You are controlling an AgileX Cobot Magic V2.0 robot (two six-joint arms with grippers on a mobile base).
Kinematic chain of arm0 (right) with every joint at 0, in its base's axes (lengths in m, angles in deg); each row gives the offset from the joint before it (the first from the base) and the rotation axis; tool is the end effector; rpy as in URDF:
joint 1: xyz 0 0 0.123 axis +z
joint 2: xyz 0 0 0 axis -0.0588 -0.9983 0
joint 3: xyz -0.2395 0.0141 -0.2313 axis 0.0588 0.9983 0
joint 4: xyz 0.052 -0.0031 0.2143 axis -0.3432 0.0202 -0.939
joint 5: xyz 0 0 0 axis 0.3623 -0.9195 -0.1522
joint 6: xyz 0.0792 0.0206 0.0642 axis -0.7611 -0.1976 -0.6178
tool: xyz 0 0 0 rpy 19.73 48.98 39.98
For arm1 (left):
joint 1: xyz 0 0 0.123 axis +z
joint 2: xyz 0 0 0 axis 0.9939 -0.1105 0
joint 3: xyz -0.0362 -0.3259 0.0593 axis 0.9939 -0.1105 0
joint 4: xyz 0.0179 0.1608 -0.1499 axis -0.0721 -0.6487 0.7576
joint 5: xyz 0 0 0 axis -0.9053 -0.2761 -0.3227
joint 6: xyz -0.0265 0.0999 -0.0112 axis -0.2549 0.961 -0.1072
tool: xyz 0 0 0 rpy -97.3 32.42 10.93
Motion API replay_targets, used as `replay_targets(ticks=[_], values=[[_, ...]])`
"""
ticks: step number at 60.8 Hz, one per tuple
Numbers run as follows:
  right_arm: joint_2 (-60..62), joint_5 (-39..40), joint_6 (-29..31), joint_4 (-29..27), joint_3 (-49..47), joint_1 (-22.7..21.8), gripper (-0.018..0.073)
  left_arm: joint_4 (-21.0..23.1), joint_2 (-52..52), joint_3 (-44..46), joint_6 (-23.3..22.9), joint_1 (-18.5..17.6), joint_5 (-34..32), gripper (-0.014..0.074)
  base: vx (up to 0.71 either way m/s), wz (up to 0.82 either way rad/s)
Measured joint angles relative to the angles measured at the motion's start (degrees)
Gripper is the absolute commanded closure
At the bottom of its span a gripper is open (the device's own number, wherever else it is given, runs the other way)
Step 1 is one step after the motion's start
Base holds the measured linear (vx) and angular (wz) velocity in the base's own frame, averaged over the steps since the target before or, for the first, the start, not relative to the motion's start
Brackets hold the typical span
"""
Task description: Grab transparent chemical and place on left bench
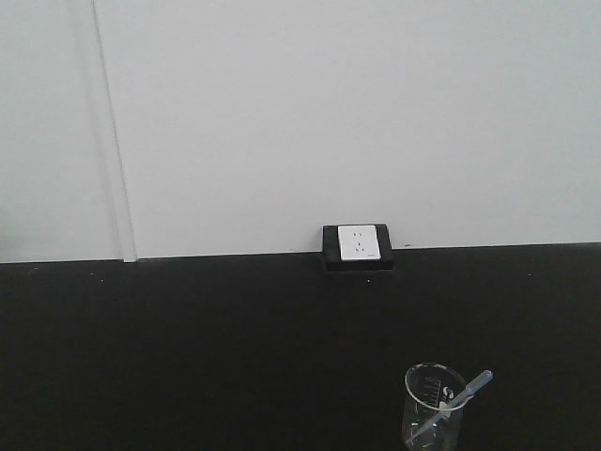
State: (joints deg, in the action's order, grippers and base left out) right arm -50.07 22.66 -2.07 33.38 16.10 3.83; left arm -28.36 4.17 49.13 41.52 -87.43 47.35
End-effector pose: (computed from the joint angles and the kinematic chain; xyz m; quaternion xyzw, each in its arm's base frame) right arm -0.0110 -0.0025 0.1853 0.0064 0.7471 -0.0040 0.6647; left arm -0.0107 0.0006 0.2045 0.0336 0.6852 -0.0124 0.7274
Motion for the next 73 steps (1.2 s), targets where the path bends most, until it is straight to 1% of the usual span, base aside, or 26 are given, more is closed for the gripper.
replay_targets(ticks=[55,65,73], values=[[0.0,0.2,0.0,0.0,0.0,0.0,0.0566,0.0,0.0,0.0,0.0,0.0,0.0,0.0600,0.00,0.00],[0.0,2.2,0.0,0.0,0.0,0.0,0.0566,0.0,0.0,0.0,0.0,0.0,0.0,0.0600,0.00,0.00],[0.0,7.2,0.0,0.0,0.0,0.0,0.0566,0.0,0.0,0.0,0.0,0.0,0.0,0.0600,0.00,0.00]])
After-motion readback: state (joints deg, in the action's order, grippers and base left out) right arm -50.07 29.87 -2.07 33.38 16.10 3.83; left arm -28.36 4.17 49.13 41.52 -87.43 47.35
